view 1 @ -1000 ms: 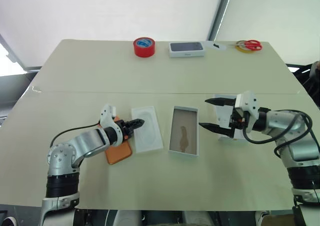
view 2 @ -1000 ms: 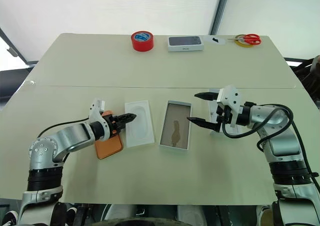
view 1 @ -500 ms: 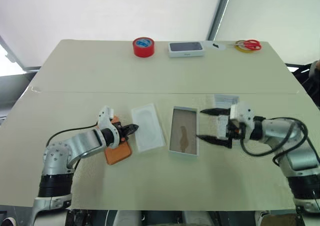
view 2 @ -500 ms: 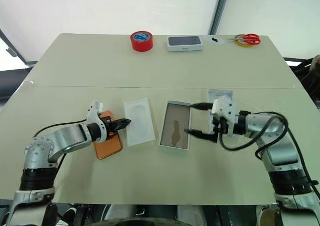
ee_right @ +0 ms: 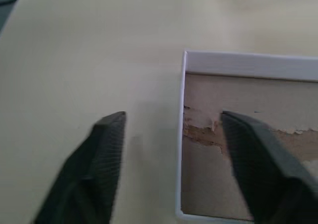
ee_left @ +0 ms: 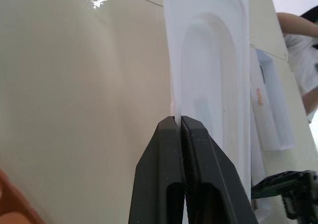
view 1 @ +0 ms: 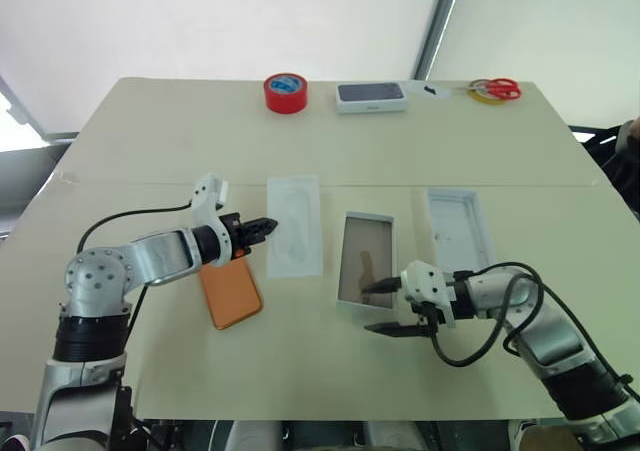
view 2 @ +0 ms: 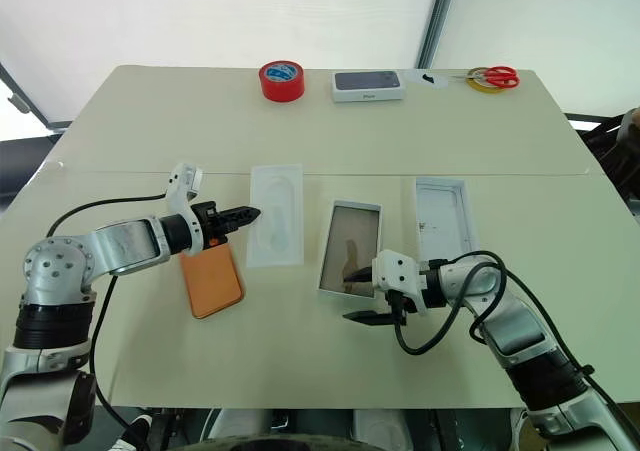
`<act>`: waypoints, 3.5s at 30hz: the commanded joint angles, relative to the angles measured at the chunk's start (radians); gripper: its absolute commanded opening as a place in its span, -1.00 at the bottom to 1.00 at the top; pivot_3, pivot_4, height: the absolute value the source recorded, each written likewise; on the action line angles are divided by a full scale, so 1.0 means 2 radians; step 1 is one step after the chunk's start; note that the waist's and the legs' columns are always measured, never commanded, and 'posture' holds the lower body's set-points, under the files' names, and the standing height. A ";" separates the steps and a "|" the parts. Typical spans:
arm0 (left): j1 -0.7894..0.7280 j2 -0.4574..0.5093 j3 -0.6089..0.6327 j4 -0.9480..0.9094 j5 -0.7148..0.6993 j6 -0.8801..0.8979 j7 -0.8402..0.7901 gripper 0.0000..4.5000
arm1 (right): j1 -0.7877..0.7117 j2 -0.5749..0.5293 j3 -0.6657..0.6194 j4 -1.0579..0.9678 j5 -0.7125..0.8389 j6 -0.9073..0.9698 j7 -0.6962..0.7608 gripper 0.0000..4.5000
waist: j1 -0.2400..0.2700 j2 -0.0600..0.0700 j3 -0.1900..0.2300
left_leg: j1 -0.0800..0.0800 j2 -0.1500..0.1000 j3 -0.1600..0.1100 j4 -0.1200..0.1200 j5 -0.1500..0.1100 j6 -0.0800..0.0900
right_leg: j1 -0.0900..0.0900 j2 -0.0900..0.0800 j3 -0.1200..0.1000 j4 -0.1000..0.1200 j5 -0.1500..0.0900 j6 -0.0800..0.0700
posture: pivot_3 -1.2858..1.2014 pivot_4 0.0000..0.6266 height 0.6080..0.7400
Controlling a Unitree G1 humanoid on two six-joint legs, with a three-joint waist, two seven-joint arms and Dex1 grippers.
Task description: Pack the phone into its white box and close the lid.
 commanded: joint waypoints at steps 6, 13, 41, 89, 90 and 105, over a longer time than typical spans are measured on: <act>-0.009 -0.019 0.023 -0.022 0.008 -0.036 -0.006 -1.00 | -0.025 0.021 0.004 0.007 -0.011 -0.027 -0.007 -0.99 | 0.000 0.000 0.000 | 0.000 0.000 0.000 0.000 0.000 0.000 | 0.000 0.000 0.000 0.000 0.000 0.000 | 0.03 -0.52 1.00; -0.022 -0.033 0.017 -0.016 -0.007 -0.031 -0.003 -1.00 | -0.085 0.052 0.020 0.042 -0.045 -0.045 -0.027 -0.99 | 0.000 0.000 0.000 | 0.000 0.000 0.000 0.000 0.000 0.000 | 0.000 0.000 0.000 0.000 0.000 0.000 | 0.03 -0.52 1.00; -0.025 -0.168 -0.019 0.030 0.080 -0.001 0.027 -1.00 | -0.090 -0.004 -0.139 0.112 0.054 0.003 -0.025 0.03 | 0.000 0.000 0.000 | 0.000 0.000 0.000 0.000 0.000 0.000 | 0.000 0.000 0.000 0.000 0.000 0.000 | 0.03 -0.52 1.00; 0.233 0.088 0.068 -0.129 0.417 -0.313 -0.538 0.30 | -0.196 0.088 0.072 0.185 -0.187 -0.150 -0.107 -0.98 | -0.006 0.001 0.002 | -0.002 0.000 0.001 -0.004 -0.001 0.001 | -0.005 -0.001 0.000 0.000 0.000 -0.001 | 0.03 -0.52 1.00; 0.240 0.089 0.074 -0.133 0.407 -0.299 -0.534 0.30 | -0.196 0.088 0.073 0.185 -0.189 -0.153 -0.105 -0.98 | -0.006 0.001 0.002 | -0.002 0.000 0.001 -0.004 -0.001 0.001 | -0.005 -0.001 0.000 0.000 0.000 -0.001 | 0.03 -0.52 1.00; 0.305 0.071 0.247 -0.115 0.161 -0.068 -0.302 0.30 | -0.272 0.201 0.036 0.142 -0.116 -0.027 -0.135 -0.98 | -0.017 0.001 0.003 | -0.002 0.000 0.000 -0.004 -0.001 0.001 | -0.005 -0.001 0.000 0.000 0.000 -0.001 | 0.03 -0.52 1.00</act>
